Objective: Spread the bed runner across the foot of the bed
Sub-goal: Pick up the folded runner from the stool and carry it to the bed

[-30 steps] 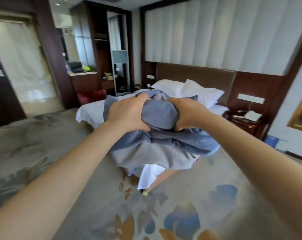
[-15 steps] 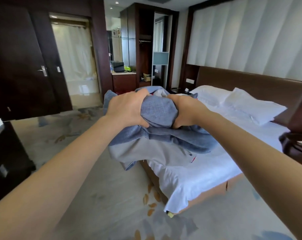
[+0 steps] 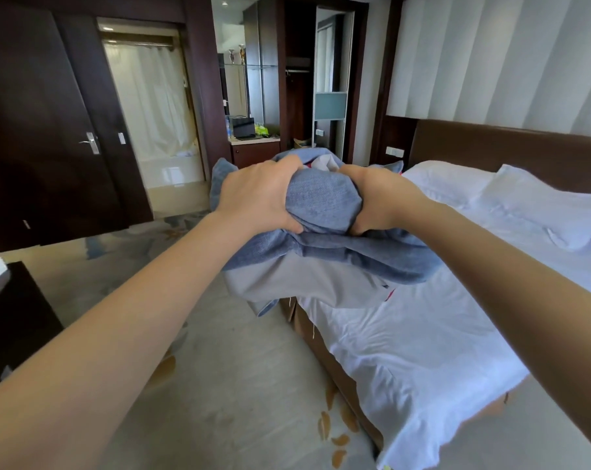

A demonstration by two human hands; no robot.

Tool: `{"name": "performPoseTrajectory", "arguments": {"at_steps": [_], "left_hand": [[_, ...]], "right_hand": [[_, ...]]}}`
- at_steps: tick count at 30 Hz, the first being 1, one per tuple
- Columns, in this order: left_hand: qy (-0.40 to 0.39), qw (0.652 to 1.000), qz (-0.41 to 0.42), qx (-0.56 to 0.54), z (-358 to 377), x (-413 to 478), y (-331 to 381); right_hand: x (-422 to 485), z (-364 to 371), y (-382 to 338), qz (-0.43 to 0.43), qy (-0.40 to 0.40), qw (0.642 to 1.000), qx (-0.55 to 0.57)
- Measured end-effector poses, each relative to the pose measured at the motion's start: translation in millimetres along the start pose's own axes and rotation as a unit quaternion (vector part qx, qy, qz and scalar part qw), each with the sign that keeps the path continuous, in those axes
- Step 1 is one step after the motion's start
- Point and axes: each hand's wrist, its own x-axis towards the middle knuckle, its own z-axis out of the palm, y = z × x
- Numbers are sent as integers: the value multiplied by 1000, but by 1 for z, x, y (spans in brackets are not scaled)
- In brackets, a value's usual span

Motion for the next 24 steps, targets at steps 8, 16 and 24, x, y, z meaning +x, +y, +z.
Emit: {"name": "performPoseTrajectory", "arguments": {"at_steps": [8, 16, 24], "left_hand": [[0, 1000, -2, 10, 54, 92, -70], [-7, 1000, -8, 16, 115, 213, -127], [7, 1000, -12, 11, 164, 332, -183]], "right_hand": [[115, 26, 27, -1, -4, 1000, -1], [255, 49, 87, -15, 2, 1000, -6], [386, 61, 138, -11, 22, 1000, -5]]}}
